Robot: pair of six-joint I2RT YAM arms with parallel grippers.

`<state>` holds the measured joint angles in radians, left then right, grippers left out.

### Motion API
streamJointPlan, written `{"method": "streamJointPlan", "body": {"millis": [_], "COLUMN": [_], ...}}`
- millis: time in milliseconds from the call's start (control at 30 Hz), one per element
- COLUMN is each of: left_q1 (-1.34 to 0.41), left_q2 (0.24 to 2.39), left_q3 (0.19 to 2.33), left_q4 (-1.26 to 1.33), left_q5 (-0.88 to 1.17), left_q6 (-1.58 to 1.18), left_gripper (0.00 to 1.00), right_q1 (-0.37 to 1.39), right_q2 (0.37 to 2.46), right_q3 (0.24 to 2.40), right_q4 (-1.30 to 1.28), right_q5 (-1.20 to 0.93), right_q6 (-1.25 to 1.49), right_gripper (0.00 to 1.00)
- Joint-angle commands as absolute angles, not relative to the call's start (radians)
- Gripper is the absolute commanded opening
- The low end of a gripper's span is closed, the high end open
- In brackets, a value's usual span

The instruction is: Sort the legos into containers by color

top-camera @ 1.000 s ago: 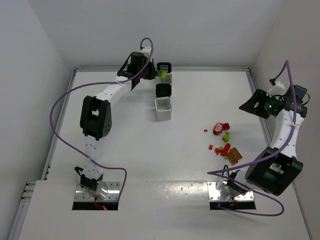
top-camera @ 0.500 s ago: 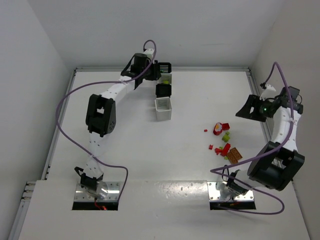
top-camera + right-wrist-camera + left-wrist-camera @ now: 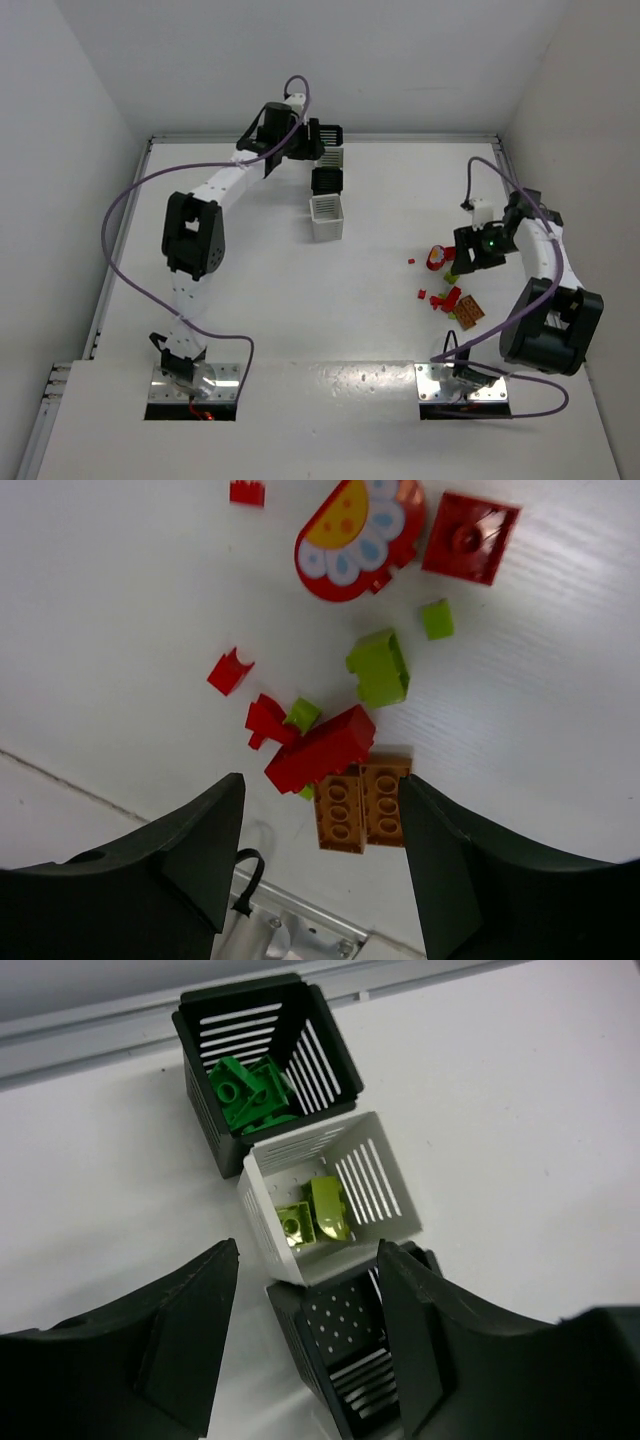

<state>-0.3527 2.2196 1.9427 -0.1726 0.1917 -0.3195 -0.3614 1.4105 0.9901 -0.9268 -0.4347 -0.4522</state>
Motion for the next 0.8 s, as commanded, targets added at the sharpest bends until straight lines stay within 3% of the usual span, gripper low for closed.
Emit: {"method": "streamJointPlan", "body": {"millis": [0, 267, 433, 700, 767], "left_q1": [-0.380, -0.308, -0.278, -0.259, -0.259], "left_q2": [2.010, 1.841, 1.799, 1.790, 1.790], "left_q3": [1.912, 1.623, 1.568, 1.549, 1.549], "left_q4": [-0.205, -0.232, -0.213, -0.213, -0.213], "left_q5": [0.132, 0.121, 0.130, 0.130, 0.130], "left_q6": [-0.305, -0.342, -0.342, -0.333, -0.333], "left_gripper": [0.64, 0.65, 0.65, 0.65, 0.65], "right_q1": [-0.313, -0.256, -0.235, -0.183, -0.183], "right_q2": [1.407, 1.479, 1.554, 1.635, 1.635], "right_q3": [0.940, 0.876, 0.876, 0.894, 0.894], "right_q4": [-0.891, -0.709, -0.652, -0.600, -0.581], "right_q5": [-0.331, -0.238, -0.219, -0.196, -0.187], "right_q6": [-0.450, -0.374, -0.353, -0.353, -0.353], "right_gripper": [0.63, 0.66, 0.66, 0.57, 0.45]}}
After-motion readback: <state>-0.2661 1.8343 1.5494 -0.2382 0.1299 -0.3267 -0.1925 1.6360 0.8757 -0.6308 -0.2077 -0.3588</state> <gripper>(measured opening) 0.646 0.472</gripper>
